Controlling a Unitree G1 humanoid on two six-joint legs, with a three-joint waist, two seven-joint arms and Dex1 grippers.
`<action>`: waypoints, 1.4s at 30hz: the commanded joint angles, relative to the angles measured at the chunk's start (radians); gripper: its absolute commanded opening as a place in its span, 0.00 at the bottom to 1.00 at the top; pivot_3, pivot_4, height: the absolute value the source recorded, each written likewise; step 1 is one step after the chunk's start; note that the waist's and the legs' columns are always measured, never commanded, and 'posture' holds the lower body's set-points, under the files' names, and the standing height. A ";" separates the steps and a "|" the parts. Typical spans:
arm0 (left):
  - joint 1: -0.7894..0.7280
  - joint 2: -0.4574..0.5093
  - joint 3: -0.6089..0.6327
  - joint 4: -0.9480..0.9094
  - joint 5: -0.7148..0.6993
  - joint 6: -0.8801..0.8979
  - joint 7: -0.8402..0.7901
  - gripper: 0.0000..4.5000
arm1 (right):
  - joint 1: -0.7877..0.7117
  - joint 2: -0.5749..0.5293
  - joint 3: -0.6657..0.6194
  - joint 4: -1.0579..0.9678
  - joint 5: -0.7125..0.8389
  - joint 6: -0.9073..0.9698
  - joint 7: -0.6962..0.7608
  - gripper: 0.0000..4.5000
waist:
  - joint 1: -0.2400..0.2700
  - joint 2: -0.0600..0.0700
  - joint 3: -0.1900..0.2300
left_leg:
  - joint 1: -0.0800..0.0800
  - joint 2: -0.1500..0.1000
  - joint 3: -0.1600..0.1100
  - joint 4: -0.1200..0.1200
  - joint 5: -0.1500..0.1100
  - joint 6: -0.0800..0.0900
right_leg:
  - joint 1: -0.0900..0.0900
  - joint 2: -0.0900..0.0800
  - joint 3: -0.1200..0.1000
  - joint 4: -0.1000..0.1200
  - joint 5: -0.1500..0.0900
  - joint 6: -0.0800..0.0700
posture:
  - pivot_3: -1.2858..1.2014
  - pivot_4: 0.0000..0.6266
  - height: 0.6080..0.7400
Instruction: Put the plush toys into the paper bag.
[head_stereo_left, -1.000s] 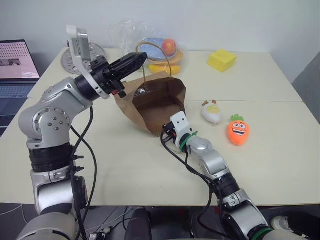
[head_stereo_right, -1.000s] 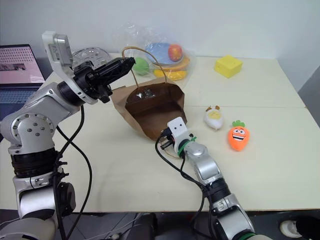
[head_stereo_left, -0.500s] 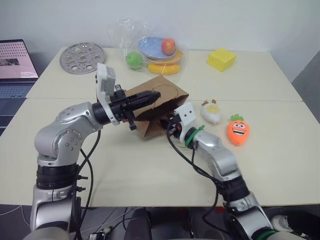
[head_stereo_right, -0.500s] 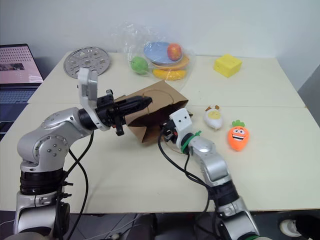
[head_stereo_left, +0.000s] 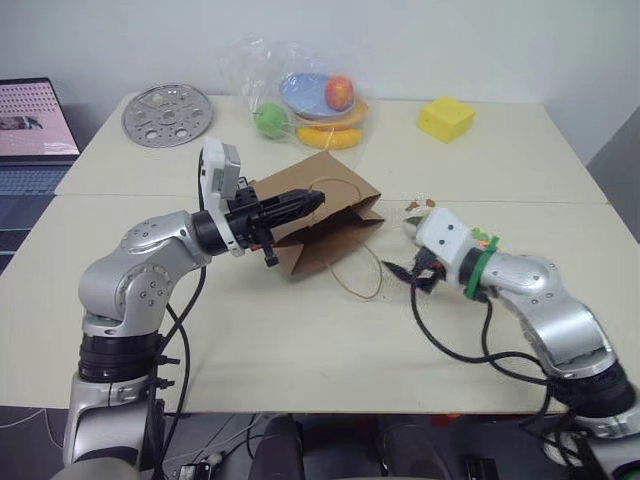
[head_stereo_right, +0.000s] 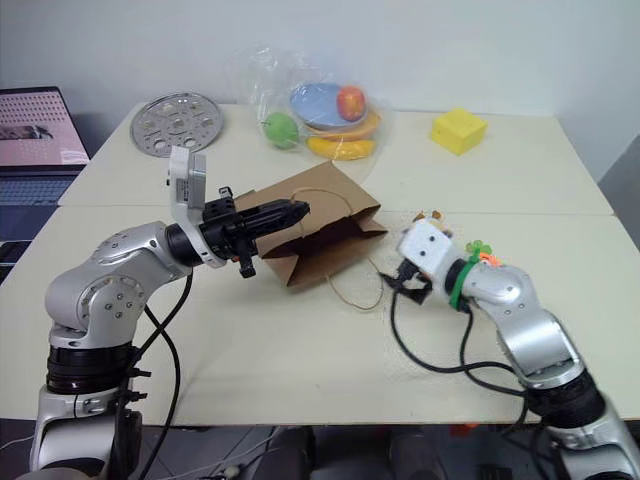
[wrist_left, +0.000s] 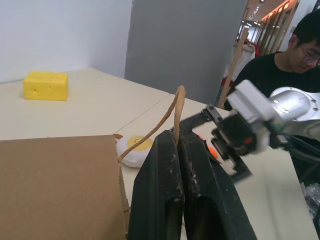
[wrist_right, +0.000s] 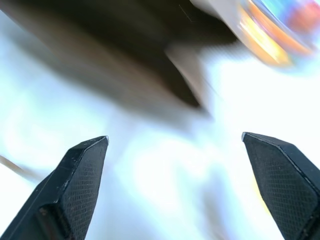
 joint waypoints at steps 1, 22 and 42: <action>-0.014 0.007 0.036 -0.027 -0.031 0.005 0.007 0.00 | -0.029 -0.013 0.008 0.120 -0.095 -0.143 -0.044 0.99 | -0.001 0.000 0.000 | 0.000 0.000 0.000 0.000 0.000 0.000 | 0.000 0.000 0.000 0.000 0.000 0.000 | 0.52 0.24 1.00; -0.026 0.043 0.067 -0.023 -0.076 0.048 0.012 0.00 | -0.102 0.036 -0.007 0.331 -0.117 -0.378 0.081 0.01 | 0.002 0.000 0.001 | -0.001 0.000 -0.001 0.001 0.000 0.000 | -0.001 0.000 -0.001 0.001 0.002 -0.003 | 0.52 0.24 1.00; -0.033 0.061 0.055 -0.030 -0.097 0.069 -0.021 0.00 | -0.282 0.273 0.142 0.159 0.077 -0.079 0.127 0.01 | -0.005 0.001 0.001 | -0.003 0.000 -0.004 0.004 0.001 0.000 | 0.000 0.000 -0.003 0.001 0.002 -0.002 | 0.52 0.24 1.00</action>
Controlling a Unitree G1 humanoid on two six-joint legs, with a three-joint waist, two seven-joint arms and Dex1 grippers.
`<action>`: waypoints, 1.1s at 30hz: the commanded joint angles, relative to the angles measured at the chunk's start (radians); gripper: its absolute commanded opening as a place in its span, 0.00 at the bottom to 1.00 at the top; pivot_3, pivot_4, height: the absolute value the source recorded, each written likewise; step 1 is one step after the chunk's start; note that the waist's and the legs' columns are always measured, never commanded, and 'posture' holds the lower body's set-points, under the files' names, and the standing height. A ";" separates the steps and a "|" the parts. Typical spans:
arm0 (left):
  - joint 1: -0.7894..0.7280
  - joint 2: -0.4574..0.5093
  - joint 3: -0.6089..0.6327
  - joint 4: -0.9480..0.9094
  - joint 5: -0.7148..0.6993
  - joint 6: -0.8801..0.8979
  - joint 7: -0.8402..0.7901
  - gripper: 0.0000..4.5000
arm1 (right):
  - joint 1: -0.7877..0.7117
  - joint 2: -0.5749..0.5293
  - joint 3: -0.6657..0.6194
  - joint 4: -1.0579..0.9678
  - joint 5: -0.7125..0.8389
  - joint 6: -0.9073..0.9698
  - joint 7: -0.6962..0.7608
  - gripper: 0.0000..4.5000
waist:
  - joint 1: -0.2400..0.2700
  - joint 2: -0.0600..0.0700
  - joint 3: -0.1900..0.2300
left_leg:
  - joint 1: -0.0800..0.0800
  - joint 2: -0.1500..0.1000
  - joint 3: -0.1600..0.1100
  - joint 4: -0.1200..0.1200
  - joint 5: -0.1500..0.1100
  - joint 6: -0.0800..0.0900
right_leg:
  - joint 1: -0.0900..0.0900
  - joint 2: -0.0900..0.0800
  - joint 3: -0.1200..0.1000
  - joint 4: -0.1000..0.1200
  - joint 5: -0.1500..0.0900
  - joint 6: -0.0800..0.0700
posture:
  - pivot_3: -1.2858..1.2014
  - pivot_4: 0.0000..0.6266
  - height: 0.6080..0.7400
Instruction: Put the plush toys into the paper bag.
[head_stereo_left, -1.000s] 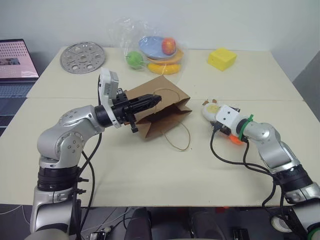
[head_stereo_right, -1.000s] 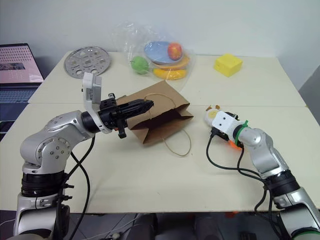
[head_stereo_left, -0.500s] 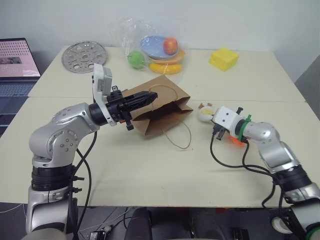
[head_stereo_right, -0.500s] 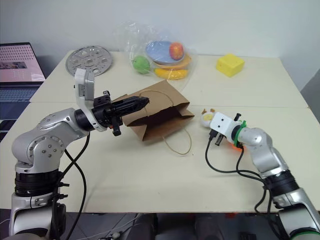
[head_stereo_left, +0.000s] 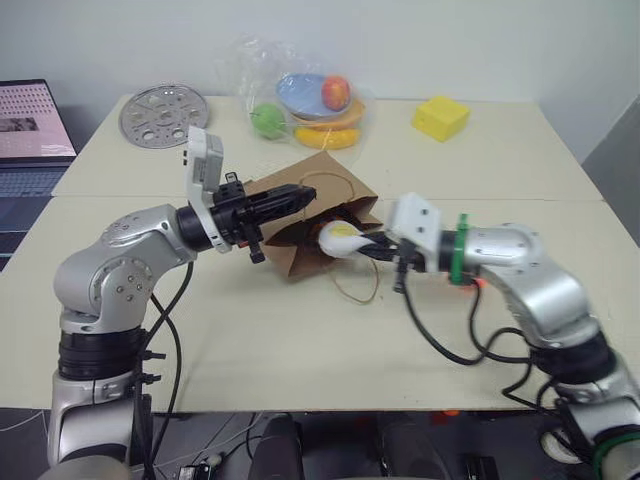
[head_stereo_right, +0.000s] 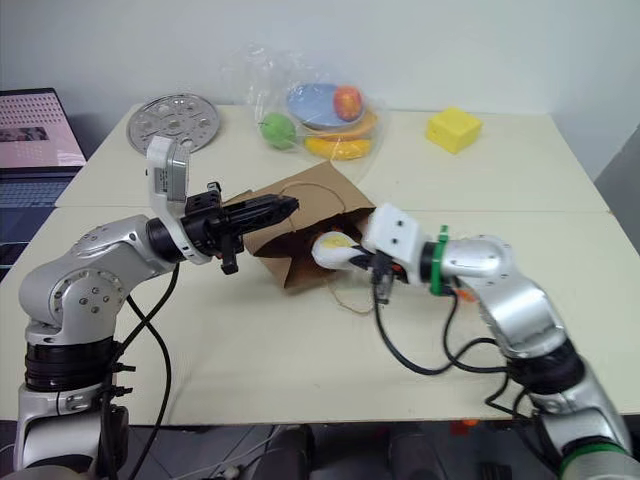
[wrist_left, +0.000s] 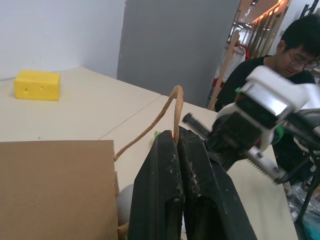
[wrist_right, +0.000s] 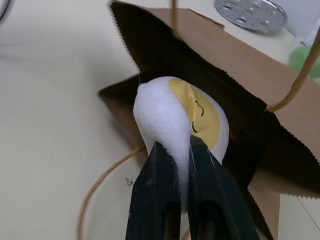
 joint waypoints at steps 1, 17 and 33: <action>-0.016 0.013 0.017 -0.028 -0.016 0.000 -0.007 0.00 | -0.076 0.094 0.041 0.151 -0.080 -0.120 -0.075 0.01 | 0.001 0.000 0.000 | -0.001 0.000 0.000 0.000 0.000 0.000 | -0.001 0.000 0.000 0.000 0.000 0.000 | 0.52 0.24 1.00; -0.039 -0.019 0.024 -0.001 -0.021 -0.003 0.031 0.00 | -0.099 0.295 0.018 0.306 -0.154 -0.223 -0.198 0.77 | 0.009 0.000 0.000 | -0.002 0.000 -0.002 -0.002 0.000 0.000 | -0.003 0.000 -0.003 0.001 0.000 -0.001 | 0.52 0.24 1.00; -0.041 -0.047 -0.002 0.027 0.020 -0.033 0.023 0.00 | 0.224 -0.357 -0.280 -0.307 0.104 0.090 0.201 0.99 | 0.033 0.000 0.000 | -0.004 -0.002 -0.003 -0.001 0.000 0.000 | -0.002 -0.002 -0.004 -0.001 0.000 0.000 | 0.52 0.24 1.00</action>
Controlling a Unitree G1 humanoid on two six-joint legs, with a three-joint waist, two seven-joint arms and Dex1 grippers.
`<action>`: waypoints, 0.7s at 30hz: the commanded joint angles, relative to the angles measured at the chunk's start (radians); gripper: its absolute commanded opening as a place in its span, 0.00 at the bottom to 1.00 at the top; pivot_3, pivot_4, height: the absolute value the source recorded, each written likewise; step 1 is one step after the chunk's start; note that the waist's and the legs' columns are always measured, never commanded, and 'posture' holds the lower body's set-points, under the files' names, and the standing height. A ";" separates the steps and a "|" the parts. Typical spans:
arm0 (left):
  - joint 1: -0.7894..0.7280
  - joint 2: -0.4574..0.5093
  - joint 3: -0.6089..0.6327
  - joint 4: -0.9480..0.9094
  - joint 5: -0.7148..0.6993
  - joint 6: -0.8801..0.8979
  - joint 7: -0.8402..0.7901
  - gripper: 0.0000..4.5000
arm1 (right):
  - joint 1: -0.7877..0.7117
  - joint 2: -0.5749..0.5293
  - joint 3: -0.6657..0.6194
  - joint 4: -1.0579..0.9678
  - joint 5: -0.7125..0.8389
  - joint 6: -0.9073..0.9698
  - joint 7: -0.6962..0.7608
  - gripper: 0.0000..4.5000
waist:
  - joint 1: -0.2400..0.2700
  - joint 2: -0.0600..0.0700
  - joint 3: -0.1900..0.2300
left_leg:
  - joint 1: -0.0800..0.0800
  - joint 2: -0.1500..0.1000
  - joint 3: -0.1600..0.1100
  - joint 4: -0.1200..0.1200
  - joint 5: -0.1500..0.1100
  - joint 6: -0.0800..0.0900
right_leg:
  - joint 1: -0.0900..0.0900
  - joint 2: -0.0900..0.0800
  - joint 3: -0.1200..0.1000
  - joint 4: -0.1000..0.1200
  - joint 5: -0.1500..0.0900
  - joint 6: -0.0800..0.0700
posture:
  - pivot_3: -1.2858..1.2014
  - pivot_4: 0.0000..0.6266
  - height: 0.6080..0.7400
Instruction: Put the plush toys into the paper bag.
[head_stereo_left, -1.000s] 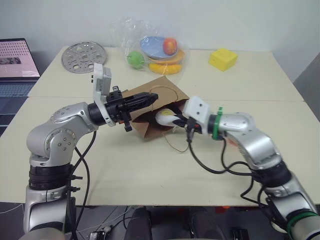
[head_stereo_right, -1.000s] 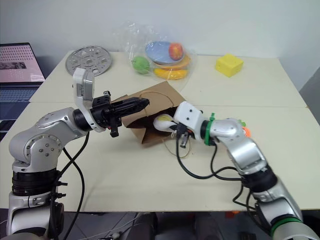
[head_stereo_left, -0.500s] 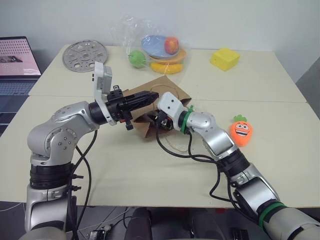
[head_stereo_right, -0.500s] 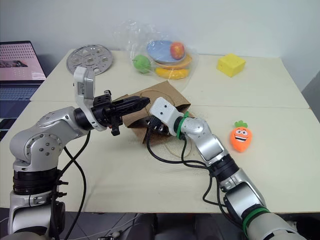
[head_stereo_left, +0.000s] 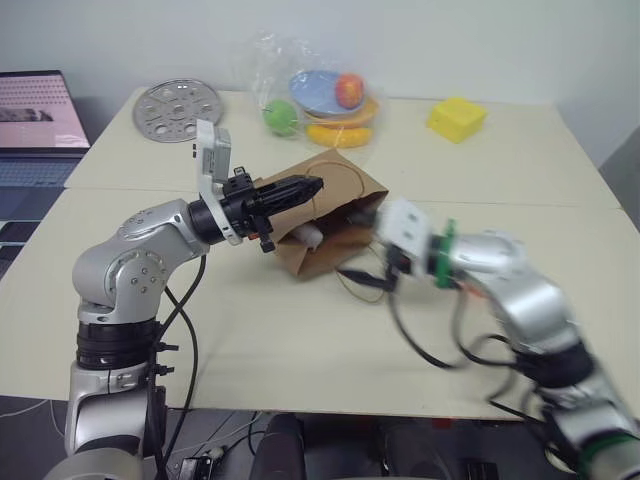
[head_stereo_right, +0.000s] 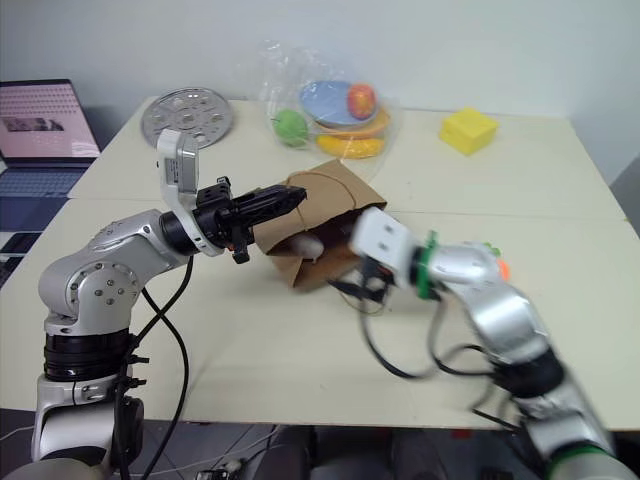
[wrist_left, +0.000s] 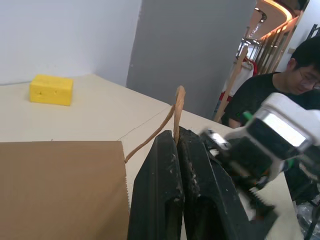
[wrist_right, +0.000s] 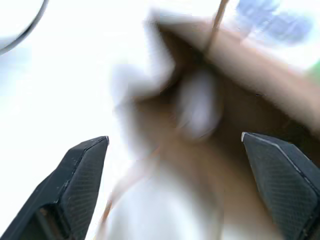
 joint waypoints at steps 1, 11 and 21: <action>-0.007 0.005 0.003 -0.029 0.001 -0.019 -0.014 0.00 | 0.072 -0.135 -0.117 -0.036 -0.009 -0.005 0.023 0.99 | -0.001 0.000 0.000 | 0.000 0.000 0.000 0.000 0.000 0.000 | 0.000 0.000 0.000 0.000 0.000 0.000 | 0.52 0.24 1.00; 0.000 0.007 0.003 -0.035 0.008 -0.020 -0.016 0.00 | 0.200 -0.243 -0.060 0.188 -0.205 -0.173 -0.073 0.99 | -0.016 0.000 0.000 | 0.002 0.001 0.004 0.002 0.000 0.000 | 0.000 0.001 0.004 0.001 0.000 0.000 | 0.52 0.24 1.00; 0.013 0.020 0.015 -0.060 0.003 -0.008 -0.009 0.00 | 0.177 -0.222 -0.004 0.344 -0.353 -0.309 -0.137 0.49 | -0.021 0.000 0.000 | 0.002 0.001 0.004 0.002 0.000 0.000 | 0.000 0.001 0.004 0.001 0.000 0.001 | 0.52 0.24 1.00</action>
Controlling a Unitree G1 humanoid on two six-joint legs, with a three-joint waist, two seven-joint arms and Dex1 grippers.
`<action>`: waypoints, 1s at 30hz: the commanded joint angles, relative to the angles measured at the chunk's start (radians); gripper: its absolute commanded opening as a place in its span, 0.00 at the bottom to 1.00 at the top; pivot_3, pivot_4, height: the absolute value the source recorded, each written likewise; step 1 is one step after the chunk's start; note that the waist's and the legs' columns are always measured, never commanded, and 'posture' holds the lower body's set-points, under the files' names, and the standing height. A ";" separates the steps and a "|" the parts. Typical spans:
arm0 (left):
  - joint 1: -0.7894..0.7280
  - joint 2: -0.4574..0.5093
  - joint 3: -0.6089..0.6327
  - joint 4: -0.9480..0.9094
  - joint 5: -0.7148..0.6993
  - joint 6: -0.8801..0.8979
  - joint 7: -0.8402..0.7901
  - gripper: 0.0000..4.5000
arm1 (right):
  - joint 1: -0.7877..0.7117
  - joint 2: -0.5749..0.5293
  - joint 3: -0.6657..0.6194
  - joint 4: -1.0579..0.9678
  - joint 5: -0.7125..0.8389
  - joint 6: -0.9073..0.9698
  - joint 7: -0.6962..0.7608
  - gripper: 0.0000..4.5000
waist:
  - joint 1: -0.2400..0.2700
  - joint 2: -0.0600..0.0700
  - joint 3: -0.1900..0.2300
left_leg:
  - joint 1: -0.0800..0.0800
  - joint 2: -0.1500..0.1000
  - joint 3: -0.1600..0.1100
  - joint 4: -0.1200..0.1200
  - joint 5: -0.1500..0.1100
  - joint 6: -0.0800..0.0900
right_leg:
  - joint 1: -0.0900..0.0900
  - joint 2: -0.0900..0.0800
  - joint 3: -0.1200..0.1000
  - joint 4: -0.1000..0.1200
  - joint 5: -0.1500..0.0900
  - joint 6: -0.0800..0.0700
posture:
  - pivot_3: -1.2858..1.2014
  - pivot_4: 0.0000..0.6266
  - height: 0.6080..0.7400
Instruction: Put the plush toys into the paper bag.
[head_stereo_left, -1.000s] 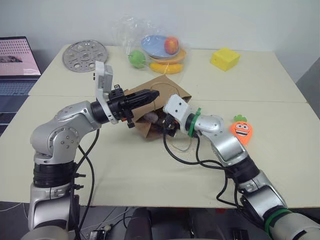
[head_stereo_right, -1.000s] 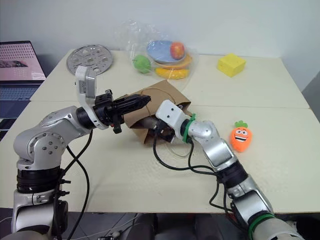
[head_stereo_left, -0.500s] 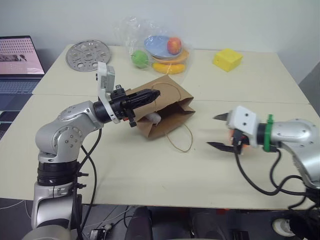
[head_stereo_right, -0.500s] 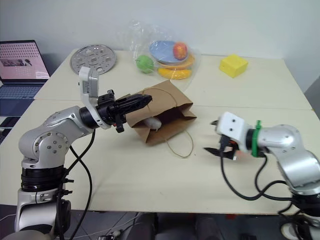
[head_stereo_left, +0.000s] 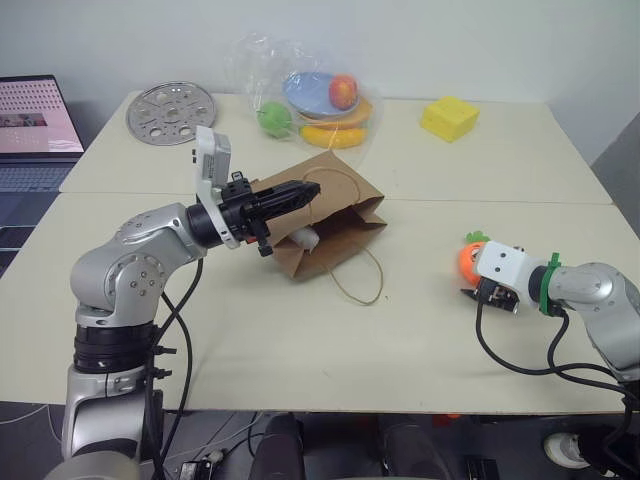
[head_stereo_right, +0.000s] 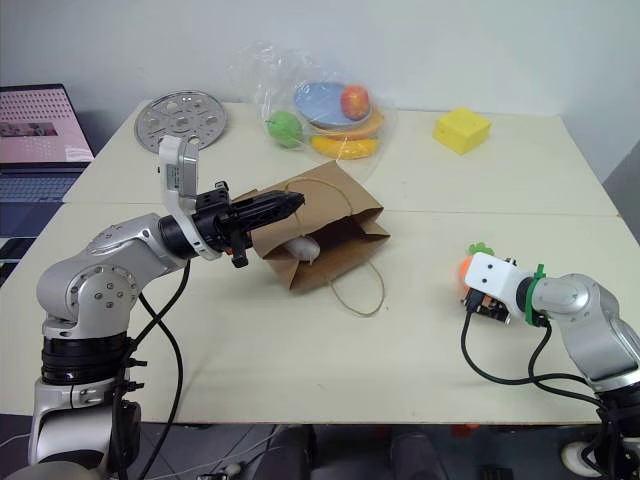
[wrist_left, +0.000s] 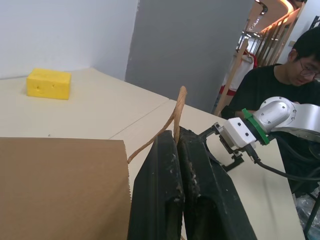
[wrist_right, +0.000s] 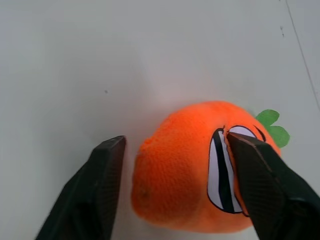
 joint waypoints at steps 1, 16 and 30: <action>-0.002 0.015 0.023 -0.048 -0.009 -0.010 0.003 0.00 | -0.012 -0.006 -0.004 0.021 -0.032 -0.036 -0.002 0.42 | 0.000 0.000 0.000 | 0.000 0.000 0.000 0.000 0.000 0.000 | 0.000 0.000 0.000 0.000 0.000 0.000 | 0.52 0.24 1.00; -0.034 0.042 0.034 -0.039 -0.050 0.026 -0.020 0.00 | -0.110 0.113 -0.048 -0.401 0.452 0.229 0.204 0.01 | -0.004 0.000 0.000 | 0.000 0.000 -0.001 0.000 0.000 0.000 | 0.000 0.000 -0.001 0.001 0.000 0.000 | 0.52 0.24 1.00; -0.031 0.050 0.035 -0.083 -0.098 0.065 -0.020 0.00 | -0.464 0.592 0.230 0.150 0.106 0.041 -0.163 0.01 | 0.000 -0.001 0.000 | 0.001 0.001 -0.002 -0.001 0.000 0.000 | 0.000 0.001 -0.002 0.002 0.000 0.000 | 0.52 0.24 1.00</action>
